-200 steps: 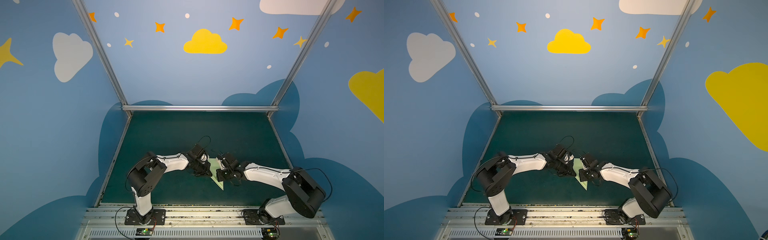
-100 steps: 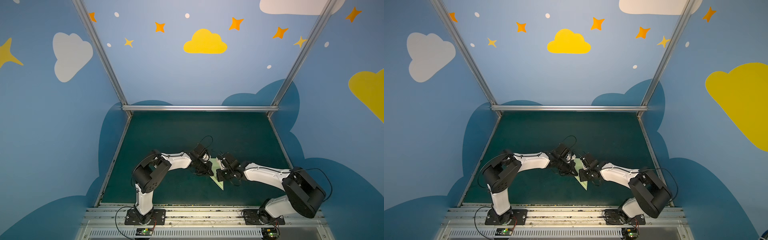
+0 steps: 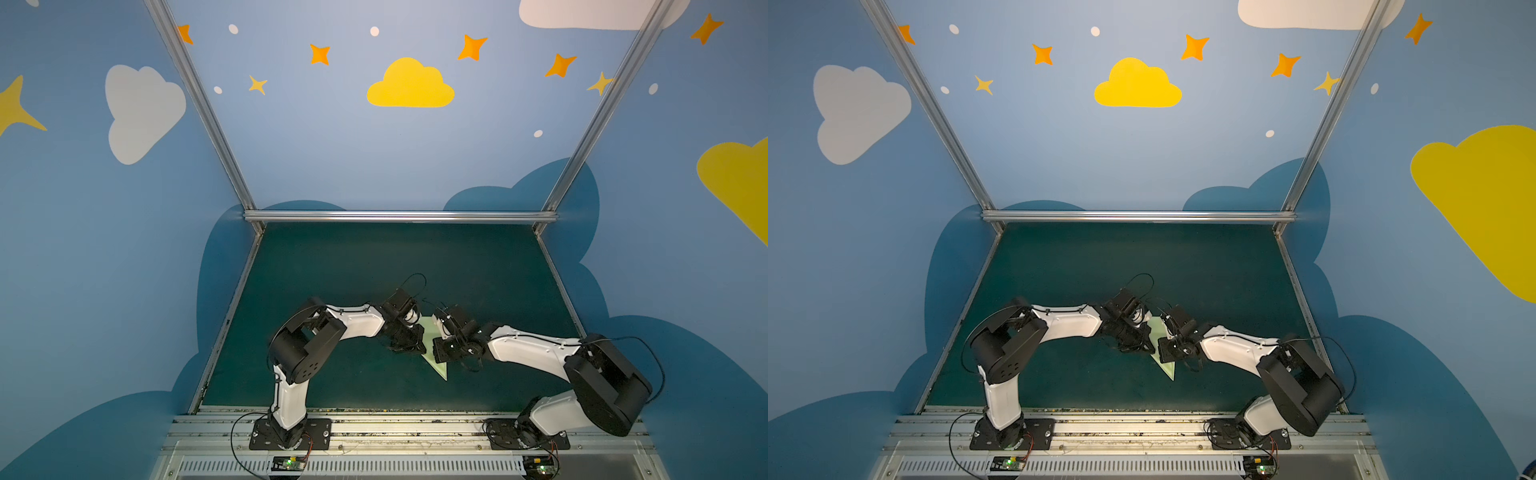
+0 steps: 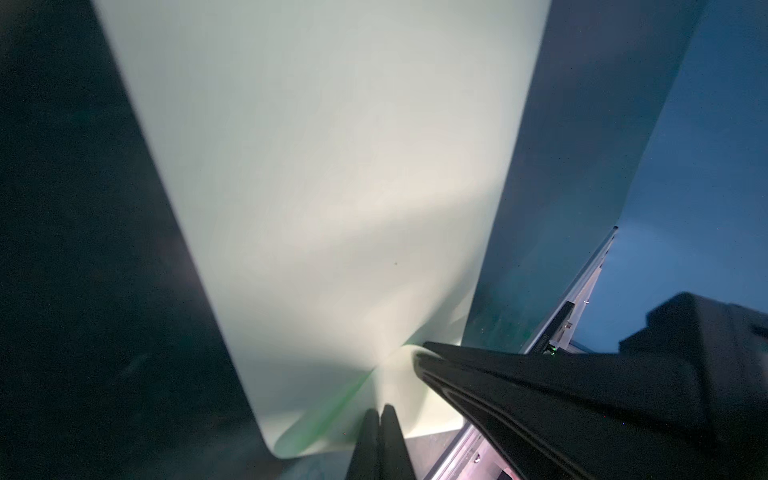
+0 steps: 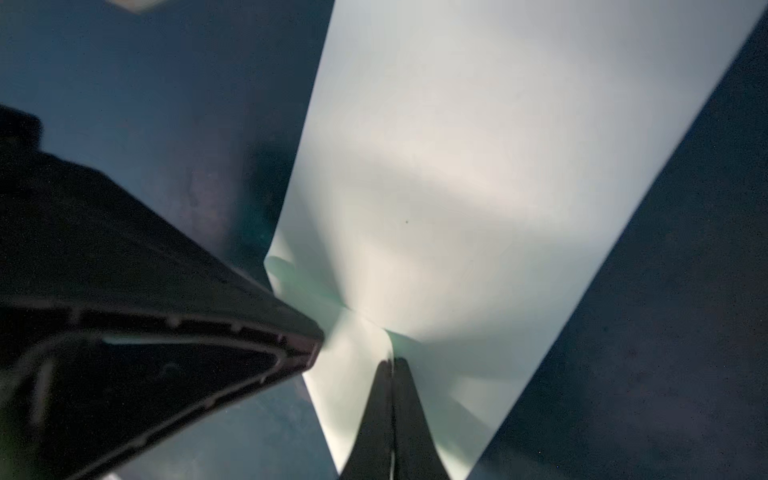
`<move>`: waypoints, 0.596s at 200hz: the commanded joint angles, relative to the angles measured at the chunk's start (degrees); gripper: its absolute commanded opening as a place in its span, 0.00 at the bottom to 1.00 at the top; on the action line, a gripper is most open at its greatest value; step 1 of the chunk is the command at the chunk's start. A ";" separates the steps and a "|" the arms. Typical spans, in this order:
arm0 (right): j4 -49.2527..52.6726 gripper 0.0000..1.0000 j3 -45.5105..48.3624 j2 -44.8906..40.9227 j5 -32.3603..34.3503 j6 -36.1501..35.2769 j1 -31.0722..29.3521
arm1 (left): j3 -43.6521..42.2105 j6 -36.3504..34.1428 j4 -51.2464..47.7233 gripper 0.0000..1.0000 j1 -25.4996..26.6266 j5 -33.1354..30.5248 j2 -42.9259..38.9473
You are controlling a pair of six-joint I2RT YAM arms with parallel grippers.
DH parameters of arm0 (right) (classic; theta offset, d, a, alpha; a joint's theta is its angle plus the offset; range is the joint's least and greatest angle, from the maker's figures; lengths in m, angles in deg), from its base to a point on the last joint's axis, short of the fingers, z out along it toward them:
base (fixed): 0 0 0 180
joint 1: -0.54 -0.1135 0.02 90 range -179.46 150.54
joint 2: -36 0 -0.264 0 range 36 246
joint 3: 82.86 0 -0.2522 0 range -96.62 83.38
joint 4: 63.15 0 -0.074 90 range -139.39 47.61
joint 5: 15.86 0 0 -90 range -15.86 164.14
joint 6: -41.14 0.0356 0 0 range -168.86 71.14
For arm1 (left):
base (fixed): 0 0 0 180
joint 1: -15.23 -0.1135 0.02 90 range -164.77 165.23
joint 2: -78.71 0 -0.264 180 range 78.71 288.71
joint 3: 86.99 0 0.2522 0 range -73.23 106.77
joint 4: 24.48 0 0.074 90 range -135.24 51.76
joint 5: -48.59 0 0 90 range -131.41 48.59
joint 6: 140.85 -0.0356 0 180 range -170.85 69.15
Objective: Fold a paper plane with a square sheet of paper (fold left side to right side)
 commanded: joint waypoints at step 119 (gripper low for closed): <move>11.44 0.48 -2.83 -8.90 -0.68 -0.13 0.15 | -2.31 0.16 0.38 0.04 -0.10 -2.91 1.19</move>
